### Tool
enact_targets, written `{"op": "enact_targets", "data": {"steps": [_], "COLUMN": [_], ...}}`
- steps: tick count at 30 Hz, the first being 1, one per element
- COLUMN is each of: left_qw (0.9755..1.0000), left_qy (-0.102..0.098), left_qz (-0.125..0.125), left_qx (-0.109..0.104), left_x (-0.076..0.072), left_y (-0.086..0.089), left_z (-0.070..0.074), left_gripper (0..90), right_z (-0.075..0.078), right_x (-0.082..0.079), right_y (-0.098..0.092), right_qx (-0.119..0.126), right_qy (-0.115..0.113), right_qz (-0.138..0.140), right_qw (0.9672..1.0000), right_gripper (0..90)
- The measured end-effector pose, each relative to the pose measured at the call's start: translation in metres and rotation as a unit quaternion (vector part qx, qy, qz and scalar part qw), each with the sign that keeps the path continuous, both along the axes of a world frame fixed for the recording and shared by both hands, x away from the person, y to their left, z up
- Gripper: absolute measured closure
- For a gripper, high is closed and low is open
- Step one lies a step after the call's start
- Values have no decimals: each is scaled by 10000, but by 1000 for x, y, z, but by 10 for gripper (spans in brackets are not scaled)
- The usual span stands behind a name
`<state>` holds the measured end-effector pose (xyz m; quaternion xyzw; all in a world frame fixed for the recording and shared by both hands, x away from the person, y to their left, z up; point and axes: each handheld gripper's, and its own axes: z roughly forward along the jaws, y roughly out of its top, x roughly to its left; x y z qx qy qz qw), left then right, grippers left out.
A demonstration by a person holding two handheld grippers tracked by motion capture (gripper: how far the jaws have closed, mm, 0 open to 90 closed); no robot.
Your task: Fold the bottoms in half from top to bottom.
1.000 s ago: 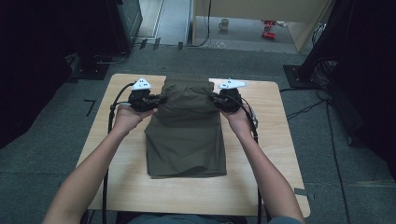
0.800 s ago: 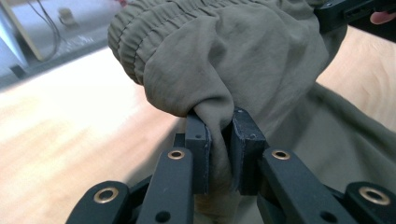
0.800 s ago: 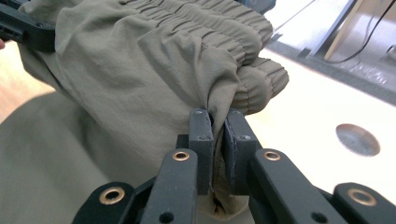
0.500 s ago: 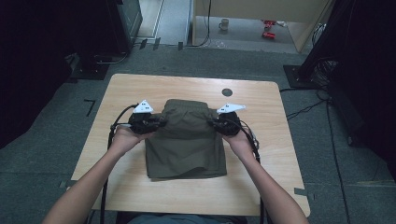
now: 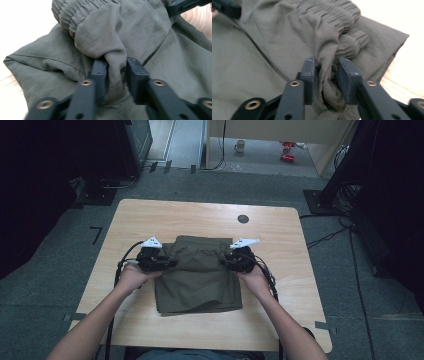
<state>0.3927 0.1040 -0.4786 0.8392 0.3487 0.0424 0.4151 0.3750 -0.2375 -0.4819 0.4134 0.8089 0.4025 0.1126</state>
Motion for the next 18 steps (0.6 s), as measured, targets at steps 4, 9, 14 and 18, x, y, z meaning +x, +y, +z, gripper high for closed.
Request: {"op": "enact_targets", "data": {"steps": [4, 9, 14, 18], "left_qw": [10000, 10000, 9996, 9992], "left_qy": [12, 9, 16, 149], "left_qz": [36, 4, 101, 277], "left_qx": [14, -81, -246, -228], "left_x": [3, 4, 11, 26], "left_y": [6, 11, 19, 20], "left_z": [10, 18, 28, 24], "left_gripper": [617, 624, 667, 765], "right_z": [12, 18, 18, 14], "right_x": [0, 4, 9, 19], "right_y": [-9, -12, -15, -14], "right_qx": [232, 89, 47, -21], "right_qy": [-142, -231, -310, -223], "right_qz": [-132, -232, -357, -496], "right_qw": [9995, 9994, 9989, 9985], "right_gripper": [638, 759, 828, 846]}}
